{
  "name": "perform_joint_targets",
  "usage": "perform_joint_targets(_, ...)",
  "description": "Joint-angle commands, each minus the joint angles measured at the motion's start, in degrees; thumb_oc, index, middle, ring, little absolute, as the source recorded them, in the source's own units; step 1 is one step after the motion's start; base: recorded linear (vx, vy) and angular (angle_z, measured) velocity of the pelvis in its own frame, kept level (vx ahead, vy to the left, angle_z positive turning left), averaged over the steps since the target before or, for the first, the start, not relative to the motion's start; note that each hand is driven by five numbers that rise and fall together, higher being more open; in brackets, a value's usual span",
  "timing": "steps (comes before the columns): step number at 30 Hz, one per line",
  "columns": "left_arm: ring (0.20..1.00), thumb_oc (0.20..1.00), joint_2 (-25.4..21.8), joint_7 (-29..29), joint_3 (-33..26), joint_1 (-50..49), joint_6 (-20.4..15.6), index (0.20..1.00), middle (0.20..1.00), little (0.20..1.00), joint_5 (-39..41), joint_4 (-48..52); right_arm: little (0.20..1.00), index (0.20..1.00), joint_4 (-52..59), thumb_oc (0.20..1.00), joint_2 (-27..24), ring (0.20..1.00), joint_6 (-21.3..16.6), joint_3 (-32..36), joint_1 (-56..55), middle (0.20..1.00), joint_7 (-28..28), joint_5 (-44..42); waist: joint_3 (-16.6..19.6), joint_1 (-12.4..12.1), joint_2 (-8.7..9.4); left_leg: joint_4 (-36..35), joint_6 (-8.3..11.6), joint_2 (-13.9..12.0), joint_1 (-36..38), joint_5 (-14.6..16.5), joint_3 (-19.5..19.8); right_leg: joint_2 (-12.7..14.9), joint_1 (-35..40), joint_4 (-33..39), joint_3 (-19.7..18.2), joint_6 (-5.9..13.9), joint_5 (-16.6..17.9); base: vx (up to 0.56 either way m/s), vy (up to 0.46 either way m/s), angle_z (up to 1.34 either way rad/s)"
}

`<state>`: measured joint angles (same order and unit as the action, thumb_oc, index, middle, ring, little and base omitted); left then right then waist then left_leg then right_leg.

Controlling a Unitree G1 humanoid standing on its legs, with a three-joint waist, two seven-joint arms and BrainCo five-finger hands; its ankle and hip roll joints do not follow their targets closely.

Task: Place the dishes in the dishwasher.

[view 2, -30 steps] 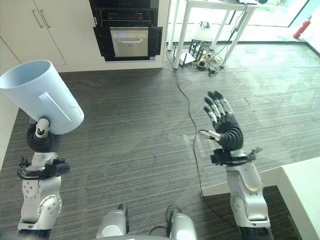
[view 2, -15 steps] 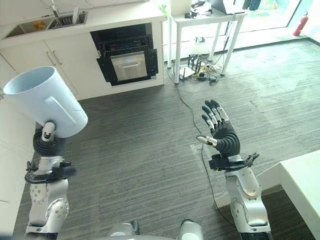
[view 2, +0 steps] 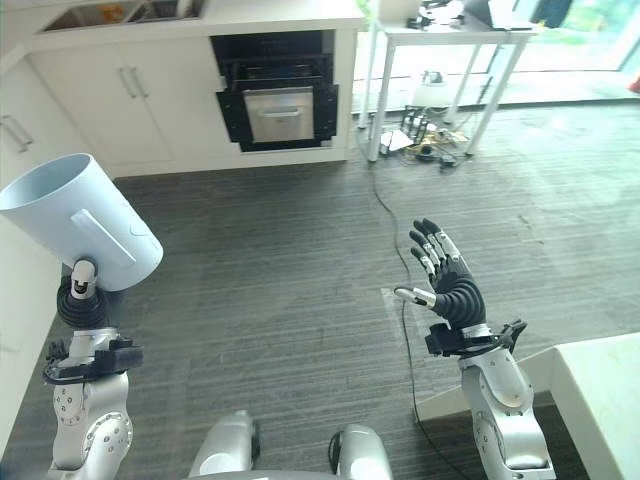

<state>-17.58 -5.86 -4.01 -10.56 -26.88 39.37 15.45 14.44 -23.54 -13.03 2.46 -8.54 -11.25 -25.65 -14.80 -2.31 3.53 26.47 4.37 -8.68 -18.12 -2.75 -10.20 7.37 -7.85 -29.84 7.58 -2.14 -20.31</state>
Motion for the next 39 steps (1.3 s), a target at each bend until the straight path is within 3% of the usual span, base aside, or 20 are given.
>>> perform_joint_targets(1,0.200,0.200,-2.6,0.3,-2.6,3.2,-3.3,0.200,0.200,0.200,-0.6,4.3,1.000,1.000,4.9,1.000,-0.8,1.000,-3.7,0.9,3.5,1.000,-0.7,0.4,-1.4,1.0,-3.66,-9.3,1.65,-1.1,5.2,4.0,-1.5,-4.7,9.6,12.6,2.2,6.08,5.9,0.39,0.373,0.52)
perform_joint_targets(3,0.200,0.200,-1.9,1.3,-2.4,3.1,-4.7,0.200,0.200,0.200,-0.2,3.0,1.000,1.000,5.3,1.000,-1.7,1.000,-3.3,1.0,2.8,1.000,-1.9,0.5,-1.1,0.7,-5.57,-9.3,3.05,-4.7,0.5,1.1,-0.6,-5.6,12.8,12.6,2.2,6.00,3.2,0.40,0.360,0.22)
perform_joint_targets(6,0.200,0.200,-1.4,1.7,-2.3,3.3,-5.2,0.200,0.200,0.200,-1.1,2.6,1.000,1.000,5.0,1.000,-2.1,1.000,-4.0,1.0,2.4,1.000,-2.5,-0.3,-0.4,0.7,-5.77,-9.3,2.76,-6.2,0.7,2.9,-2.3,-4.4,14.7,12.6,3.1,6.56,1.6,0.29,0.271,-0.42)
perform_joint_targets(9,0.200,0.200,-2.0,3.0,-2.9,3.3,-4.1,0.200,0.200,0.200,-2.2,3.7,1.000,1.000,5.6,1.000,-1.0,1.000,-3.9,1.5,1.1,1.000,-3.9,-1.8,0.8,-0.1,-4.92,-9.3,1.03,-4.3,1.9,4.8,-2.9,-2.2,18.1,12.6,2.3,8.43,0.3,0.33,0.288,-0.58)
perform_joint_targets(13,0.200,0.200,-2.9,1.5,-2.9,4.4,-1.8,0.200,0.200,0.200,-2.8,4.2,1.000,1.000,5.8,1.000,1.1,1.000,-2.1,0.3,2.8,1.000,0.0,-2.2,2.7,-2.1,-3.22,-9.3,-1.52,-1.0,2.2,6.3,-3.3,0.2,20.7,12.6,3.4,10.80,1.1,0.28,0.258,-0.10)
perform_joint_targets(15,0.200,0.200,-3.2,0.6,-3.2,4.6,-0.1,0.200,0.200,0.200,-3.1,4.4,1.000,1.000,5.9,1.000,2.1,1.000,-1.4,0.5,3.0,1.000,0.9,-2.7,4.1,-2.1,-2.44,-9.3,-3.36,1.2,2.9,7.9,-2.2,0.6,22.3,12.6,3.6,12.85,8.5,0.26,0.292,0.43)
perform_joint_targets(16,0.200,0.200,-3.3,-0.1,-3.2,4.9,0.7,0.200,0.200,0.200,-3.3,4.5,1.000,1.000,6.2,1.000,2.7,1.000,-1.2,0.7,2.6,1.000,1.1,-2.6,4.4,-1.5,-2.35,-9.3,-4.23,2.3,4.1,9.3,-1.1,1.1,21.5,9.5,3.4,14.08,14.3,0.21,0.294,0.47)
perform_joint_targets(17,0.200,0.200,-3.4,-0.3,-3.1,5.3,1.5,0.200,0.200,0.200,-3.9,4.6,1.000,1.000,6.8,1.000,3.2,1.000,-0.8,0.8,2.1,1.000,1.0,-2.8,4.7,-1.2,-2.72,-9.3,-4.96,3.1,4.6,10.3,0.1,1.2,18.6,2.9,2.4,14.70,17.3,0.18,0.331,0.40)
perform_joint_targets(18,0.200,0.200,-3.4,-0.5,-3.0,5.6,1.9,0.200,0.200,0.200,-5.2,4.6,1.000,1.000,7.4,1.000,3.6,1.000,-0.5,0.5,1.7,1.000,1.4,-2.4,4.2,-0.2,-4.08,-9.3,-5.57,3.2,7.0,12.0,2.0,1.9,10.1,-9.0,2.0,14.37,19.7,0.14,0.266,0.26)
perform_joint_targets(19,0.200,0.200,-3.5,-0.1,-2.8,5.9,2.2,0.200,0.200,0.200,-5.6,4.8,1.000,1.000,7.2,1.000,3.8,1.000,-0.3,-0.1,1.9,1.000,1.3,-2.5,3.8,0.1,-4.33,-9.3,-5.73,3.4,7.8,12.6,2.2,2.3,6.5,-11.0,2.4,13.64,19.2,0.20,0.143,0.34)
perform_joint_targets(21,0.200,0.200,-4.4,0.7,-2.7,7.5,3.2,0.200,0.200,0.200,-5.6,4.7,1.000,1.000,6.4,1.000,3.7,1.000,1.0,-0.5,2.1,1.000,1.0,-5.3,2.7,0.5,-3.45,-9.3,-5.17,4.7,8.4,12.2,3.1,-0.4,4.0,-0.3,5.4,11.46,14.1,0.24,-0.196,0.28)
perform_joint_targets(22,0.200,0.200,-5.3,0.4,-3.5,8.5,3.0,0.200,0.200,0.200,-5.6,4.2,1.000,1.000,5.9,1.000,3.2,1.000,0.0,1.0,1.4,1.000,-0.7,-7.1,1.1,1.6,-2.30,-9.3,-3.93,4.7,9.8,12.6,3.0,-0.6,3.3,12.6,8.2,10.91,14.5,0.21,-0.382,0.10)
perform_joint_targets(23,0.200,0.200,-5.5,0.5,-3.7,8.5,2.9,0.200,0.200,0.200,-5.8,4.3,1.000,1.000,5.9,1.000,3.0,1.000,-0.3,1.5,1.1,1.000,-1.1,-7.7,0.5,2.0,-1.35,-9.3,-3.78,5.2,10.4,13.1,2.6,0.8,1.1,12.6,7.7,11.35,14.9,0.22,-0.453,0.11)
perform_joint_targets(25,0.200,0.200,-6.1,1.5,-3.4,8.3,2.1,0.200,0.200,0.200,-6.7,4.3,1.000,1.000,6.1,1.000,3.4,1.000,-1.2,2.1,0.5,1.000,-2.6,-9.2,-0.5,4.5,0.51,-9.3,-3.95,6.4,12.9,15.6,2.4,4.3,-7.4,12.6,2.1,13.16,19.6,0.26,-0.386,0.61)
perform_joint_targets(27,0.200,0.200,-6.2,1.5,-2.6,7.7,1.3,0.200,0.200,0.200,-7.1,4.1,1.000,1.000,7.0,1.000,4.2,1.000,-2.1,1.9,-0.7,1.000,-3.2,-8.6,-0.8,6.3,0.72,-9.3,-5.01,7.2,15.4,17.9,3.4,4.5,-10.6,12.6,-2.1,13.70,20.2,0.35,-0.389,0.69)
perform_joint_targets(31,0.200,0.200,-5.6,1.8,-1.3,7.1,1.1,0.200,0.200,0.200,-7.3,4.0,1.000,1.000,6.6,1.000,3.9,1.000,-2.6,0.2,1.0,1.000,-0.1,-7.7,0.8,6.6,1.06,-9.3,-4.54,7.2,18.7,19.7,3.1,4.8,-8.6,12.6,-1.7,13.69,20.5,0.28,-0.346,0.29)
perform_joint_targets(34,0.200,0.200,-4.8,1.5,-1.0,6.3,1.5,0.200,0.200,0.200,-6.6,4.8,1.000,1.000,7.4,1.000,3.6,1.000,-1.0,0.4,2.2,1.000,1.3,-7.6,2.8,7.5,-0.18,-9.3,-2.66,5.8,23.2,21.2,4.0,3.5,-7.2,12.6,-0.8,11.68,18.7,0.33,-0.355,-0.06)
perform_joint_targets(36,0.200,0.200,-4.6,1.5,-1.2,5.9,2.3,0.200,0.200,0.200,-5.9,5.3,1.000,1.000,7.6,1.000,3.4,1.000,-0.4,0.7,2.2,1.000,1.6,-7.5,3.6,7.8,-0.50,-9.3,-1.73,5.2,24.7,21.1,3.5,3.1,-6.8,12.6,-0.6,10.95,18.3,0.23,-0.244,-0.24)
perform_joint_targets(38,0.200,0.200,-3.8,1.7,-1.2,4.7,3.4,0.200,0.200,0.200,-5.4,5.5,1.000,1.000,7.8,1.000,2.7,1.000,0.2,1.4,1.5,1.000,1.0,-7.7,4.6,7.8,-0.92,-9.3,0.89,4.6,27.8,12.4,4.1,1.6,-4.9,12.6,-0.9,8.73,16.3,0.26,-0.311,-0.11)
perform_joint_targets(39,0.200,0.200,-3.2,0.8,-1.5,3.6,3.1,0.200,0.200,0.200,-5.4,5.6,1.000,1.000,8.1,1.000,2.3,1.000,0.1,1.9,0.7,1.000,0.3,-8.0,4.6,7.6,-0.72,-4.6,1.55,4.8,26.9,9.8,4.5,1.1,-3.8,12.6,-1.2,7.62,15.3,0.27,-0.373,-0.12)
